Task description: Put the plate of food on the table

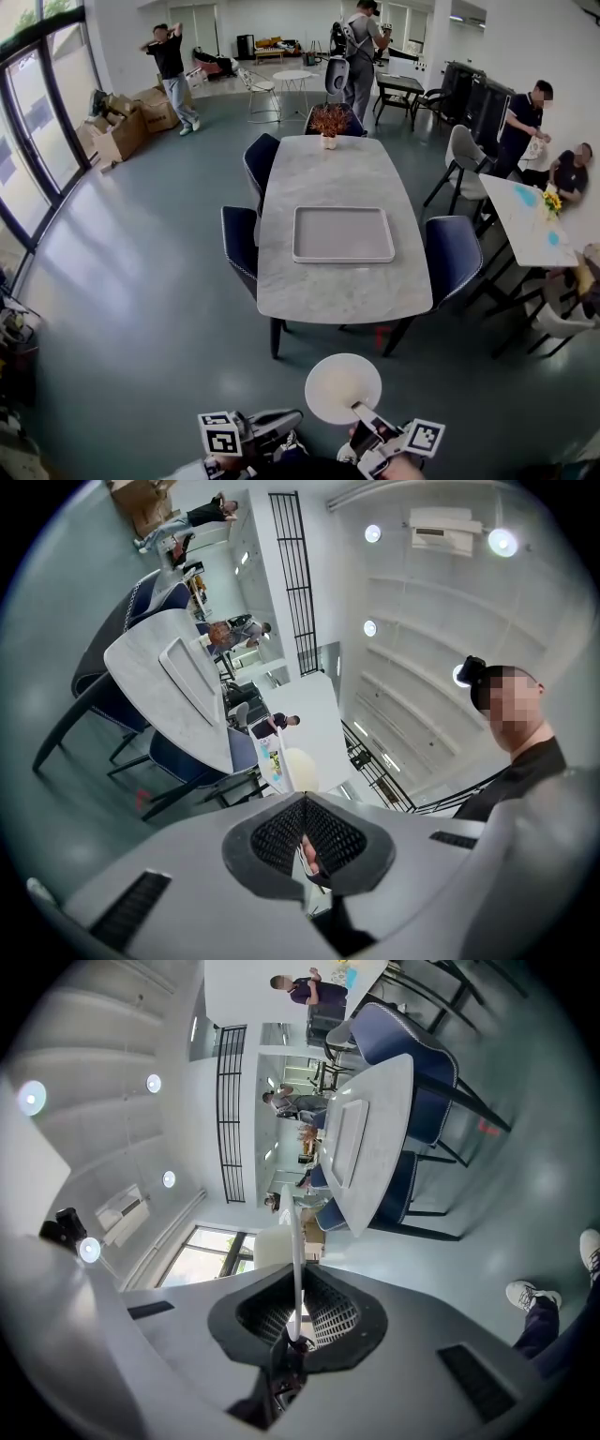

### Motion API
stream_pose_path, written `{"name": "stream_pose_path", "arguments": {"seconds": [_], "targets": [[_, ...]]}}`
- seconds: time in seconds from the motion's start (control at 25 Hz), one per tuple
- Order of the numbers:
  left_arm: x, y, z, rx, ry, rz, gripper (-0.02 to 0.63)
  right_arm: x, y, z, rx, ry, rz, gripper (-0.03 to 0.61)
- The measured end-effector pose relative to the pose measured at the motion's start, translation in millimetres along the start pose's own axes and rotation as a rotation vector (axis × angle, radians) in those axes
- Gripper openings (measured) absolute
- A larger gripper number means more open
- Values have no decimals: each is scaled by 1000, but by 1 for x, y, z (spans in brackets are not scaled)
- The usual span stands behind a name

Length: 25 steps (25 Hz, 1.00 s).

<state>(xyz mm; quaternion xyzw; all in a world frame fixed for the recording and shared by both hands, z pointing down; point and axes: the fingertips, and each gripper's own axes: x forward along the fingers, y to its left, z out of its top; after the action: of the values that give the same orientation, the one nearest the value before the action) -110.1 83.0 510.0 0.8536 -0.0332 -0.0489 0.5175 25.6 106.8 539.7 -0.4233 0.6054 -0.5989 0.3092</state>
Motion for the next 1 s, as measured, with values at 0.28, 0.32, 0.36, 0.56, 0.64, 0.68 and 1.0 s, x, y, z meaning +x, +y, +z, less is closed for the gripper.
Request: {"name": "stream_pose_path", "arguments": {"seconds": [0.28, 0.32, 0.36, 0.56, 0.64, 0.68, 1.0], "targets": [[-28, 12, 20, -7, 3, -13, 6, 28, 6, -16, 7, -21, -17, 26], [-31, 12, 22, -10, 5, -17, 6, 30, 8, -17, 5, -25, -22, 26], [-35, 13, 24, -12, 5, -19, 6, 33, 9, -19, 5, -29, -27, 26], [-47, 17, 34, -4, 5, -26, 6, 46, 14, -23, -10, -40, -19, 26], [-52, 17, 36, -12, -2, -25, 6, 49, 14, -27, -15, -36, -17, 26], [-55, 17, 37, -15, -5, -22, 6, 51, 15, -28, -16, -34, -16, 26], [-60, 25, 53, 6, -27, -6, 6, 71, 17, -22, -10, -14, -29, 26]]}}
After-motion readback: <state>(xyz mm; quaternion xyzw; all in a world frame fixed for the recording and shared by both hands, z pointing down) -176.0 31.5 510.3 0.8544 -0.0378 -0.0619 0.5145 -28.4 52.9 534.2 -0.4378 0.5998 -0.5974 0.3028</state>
